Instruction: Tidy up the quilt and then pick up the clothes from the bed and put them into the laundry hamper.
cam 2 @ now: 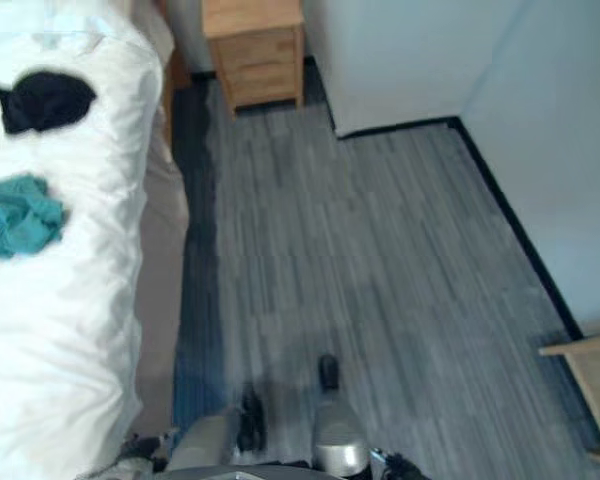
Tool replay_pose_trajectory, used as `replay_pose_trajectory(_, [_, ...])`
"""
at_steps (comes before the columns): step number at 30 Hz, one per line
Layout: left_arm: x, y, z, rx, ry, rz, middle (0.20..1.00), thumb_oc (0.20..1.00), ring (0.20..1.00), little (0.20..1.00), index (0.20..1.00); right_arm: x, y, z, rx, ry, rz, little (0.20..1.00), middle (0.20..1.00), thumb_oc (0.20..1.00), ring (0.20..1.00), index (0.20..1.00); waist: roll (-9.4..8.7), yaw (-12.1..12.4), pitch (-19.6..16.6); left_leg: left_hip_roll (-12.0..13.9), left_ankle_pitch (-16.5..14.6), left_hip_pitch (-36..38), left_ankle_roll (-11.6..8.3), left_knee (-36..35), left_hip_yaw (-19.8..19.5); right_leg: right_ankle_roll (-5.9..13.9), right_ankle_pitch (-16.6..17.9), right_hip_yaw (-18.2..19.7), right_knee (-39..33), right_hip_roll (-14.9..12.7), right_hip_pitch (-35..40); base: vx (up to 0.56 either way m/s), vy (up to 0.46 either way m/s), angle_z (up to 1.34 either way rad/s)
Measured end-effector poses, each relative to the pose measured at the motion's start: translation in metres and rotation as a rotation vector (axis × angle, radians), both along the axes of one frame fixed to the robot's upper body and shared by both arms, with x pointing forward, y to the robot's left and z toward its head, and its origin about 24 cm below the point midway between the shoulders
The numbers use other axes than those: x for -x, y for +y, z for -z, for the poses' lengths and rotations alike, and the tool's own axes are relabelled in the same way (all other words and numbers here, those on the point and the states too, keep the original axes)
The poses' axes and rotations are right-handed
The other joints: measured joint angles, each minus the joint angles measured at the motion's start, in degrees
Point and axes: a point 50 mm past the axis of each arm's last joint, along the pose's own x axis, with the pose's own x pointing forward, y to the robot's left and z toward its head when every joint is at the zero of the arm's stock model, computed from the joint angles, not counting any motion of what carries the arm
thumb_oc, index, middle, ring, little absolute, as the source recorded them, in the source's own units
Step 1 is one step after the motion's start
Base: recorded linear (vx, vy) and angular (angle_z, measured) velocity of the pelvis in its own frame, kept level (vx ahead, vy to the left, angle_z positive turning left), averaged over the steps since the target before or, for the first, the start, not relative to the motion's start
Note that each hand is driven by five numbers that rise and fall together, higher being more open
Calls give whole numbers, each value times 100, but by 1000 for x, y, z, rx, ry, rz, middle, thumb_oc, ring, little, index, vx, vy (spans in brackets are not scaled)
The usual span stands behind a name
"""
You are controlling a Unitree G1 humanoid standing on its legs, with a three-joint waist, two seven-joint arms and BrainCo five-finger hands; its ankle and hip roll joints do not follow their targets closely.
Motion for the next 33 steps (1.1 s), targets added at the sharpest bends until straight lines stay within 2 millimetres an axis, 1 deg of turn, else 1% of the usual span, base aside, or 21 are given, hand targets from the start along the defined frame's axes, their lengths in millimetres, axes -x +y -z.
replay_pose_trajectory(1, [6,-7,2,20,10,-2,1000,1000,1000,1000,1000,3,-10,-2,31,13,-28,1000,1000,1000,1000,1000,306,-45,-170,181,-372,131,99,-453,-232,-209,-207,-24,546,280,-298,496,-215,20])
replay_pose_trajectory(2, [0,-7,1,21,-18,20,1000,1000,1000,1000,1000,9,-3,1,17,45,-51,1000,1000,1000,1000,1000,317,23,-324,216,-504,150,27,-725,-388,-621,-549,24,1486,334,-754,539,-242,54])
replay_pose_trajectory(4, [5,2,0,6,-18,39,1000,1000,1000,1000,1000,21,12,5,-27,69,-48,1000,1000,1000,1000,1000,73,-5,-551,108,-237,72,-447,-563,-449,-713,-864,-73,1364,366,-794,537,-272,70])
replay_pose_trajectory(5, [4,5,-1,-3,-32,29,1000,1000,1000,1000,1000,12,11,5,-28,49,-50,1000,1000,1000,1000,1000,-50,142,-455,104,121,-391,-659,808,-528,-806,-926,-93,1281,392,-611,545,-248,42])
replay_pose_trajectory(6, [4,4,-1,0,-33,25,1000,1000,1000,1000,1000,8,9,4,-27,35,-41,1000,1000,1000,1000,1000,-100,239,-458,103,396,-746,-701,1448,-591,-855,-920,-70,1186,397,-539,567,-156,-14])
replay_pose_trajectory(7, [2,7,-2,-14,-45,37,1000,1000,1000,1000,1000,-6,-3,-1,7,-33,-41,1000,1000,1000,1000,1000,-319,538,-388,24,894,-1590,-473,2732,-665,-899,-677,66,859,322,-203,471,-64,-27])
replay_pose_trajectory(9, [10,6,-1,-12,-28,39,1000,1000,1000,1000,1000,-33,-17,-12,46,-151,-64,1000,1000,1000,1000,1000,-394,676,-382,-121,748,-2106,-233,2367,-630,-1009,-746,87,505,354,187,448,-24,-15])
replay_pose_trajectory(10, [4,6,-2,-14,-53,52,1000,1000,1000,1000,1000,-47,-23,-18,61,-198,-79,1000,1000,1000,1000,1000,-416,831,-372,-197,827,-2157,-42,1389,-567,-1043,-755,118,425,354,299,425,24,-25])
replay_pose_trajectory(12, [5,5,-2,-10,-60,54,1000,1000,1000,1000,1000,-65,-20,-23,56,-264,-111,1000,1000,1000,1000,1000,-368,920,-379,-235,1050,-2266,-96,392,-493,-1086,-851,258,300,479,583,525,60,-36])
replay_pose_trajectory(13, [2,4,-2,-9,-65,63,1000,1000,1000,1000,1000,-74,-16,-26,50,-295,-139,1000,1000,1000,1000,1000,-352,1043,-378,-261,1254,-2136,-156,-990,-526,-1072,-848,352,91,562,709,681,114,-48])
replay_pose_trajectory(16, [-6,3,-3,-2,-82,37,1000,1000,1000,1000,1000,-78,2,-22,9,-289,-180,1000,1000,1000,1000,1000,-329,1189,-324,-271,1570,-2082,-132,-2441,-672,-966,-842,572,-328,685,1245,539,139,-50])
replay_pose_trajectory(19, [-8,6,-3,-6,-83,-31,1000,1000,1000,1000,1000,-62,8,-13,9,-203,-197,1000,1000,1000,1000,1000,-379,1291,-295,-224,1614,-1947,39,-2239,-240,-722,-1144,814,-551,496,1900,487,145,-62])
replay_pose_trajectory(21, [-11,10,-4,-17,-74,-42,1000,1000,1000,1000,1000,-50,13,-8,1,-168,-185,1000,1000,1000,1000,1000,-465,1257,-259,-242,1980,-1779,138,-1922,49,-575,-1341,667,-366,360,2165,448,104,-27])
replay_pose_trajectory(23, [-21,15,-8,-27,-112,-34,1000,1000,1000,1000,1000,-40,19,-4,-24,-138,-160,1000,1000,1000,1000,1000,-662,1352,-304,-309,2114,-1641,316,-1477,152,-399,-1434,280,734,62,1902,864,286,-50])
replay_pose_trajectory(24, [-20,16,-7,-29,-106,-33,1000,1000,1000,1000,1000,-39,22,-4,-29,-136,-163,1000,1000,1000,1000,1000,-678,1431,-312,-364,2059,-1551,586,-1436,219,-347,-1568,203,977,-13,1823,718,292,-53])
replay_pose_trajectory(25, [-26,14,-8,-23,-118,-20,1000,1000,1000,1000,1000,-34,23,-4,-42,-169,-110,1000,1000,1000,1000,1000,-744,1287,-311,-464,1673,-1423,485,-1193,365,-163,-1349,-150,2453,-260,1318,248,120,-7])
replay_pose_trajectory(26, [-21,16,-7,-35,-95,-7,1000,1000,1000,1000,1000,-33,25,-4,-41,-177,-106,1000,1000,1000,1000,1000,-695,1242,-302,-545,1544,-1290,667,-1189,307,-112,-1342,-226,3229,-471,1011,511,160,-1])
replay_pose_trajectory(27, [-18,20,-8,-46,-93,-4,1000,1000,1000,1000,1000,-25,28,-1,-44,-144,-121,1000,1000,1000,1000,1000,-696,1271,-345,-733,1359,-1056,763,-1290,351,-116,-1188,-244,4388,-874,358,476,46,-2])
replay_pose_trajectory(29, [-33,21,-11,-53,-137,27,1000,1000,1000,1000,1000,-26,23,-2,-22,-147,-118,1000,1000,1000,1000,1000,-518,1212,-321,-766,1283,-798,835,-1508,263,-285,-1458,-290,4870,-971,-638,586,-148,-8])
replay_pose_trajectory(31, [-39,18,-12,-43,-168,36,1000,1000,1000,1000,1000,-31,15,-5,2,-163,-117,1000,1000,1000,1000,1000,-284,1087,-275,-733,1383,-568,776,-1735,121,-278,-1553,-463,3749,-736,-999,591,-328,26])
replay_pose_trajectory(33, [-46,17,-14,-47,-181,47,1000,1000,1000,1000,1000,-28,13,-4,-3,-154,-105,1000,1000,1000,1000,1000,-262,850,-257,-774,1197,-258,714,-1882,-165,-118,-1257,-460,1296,-255,-1076,696,-345,66])
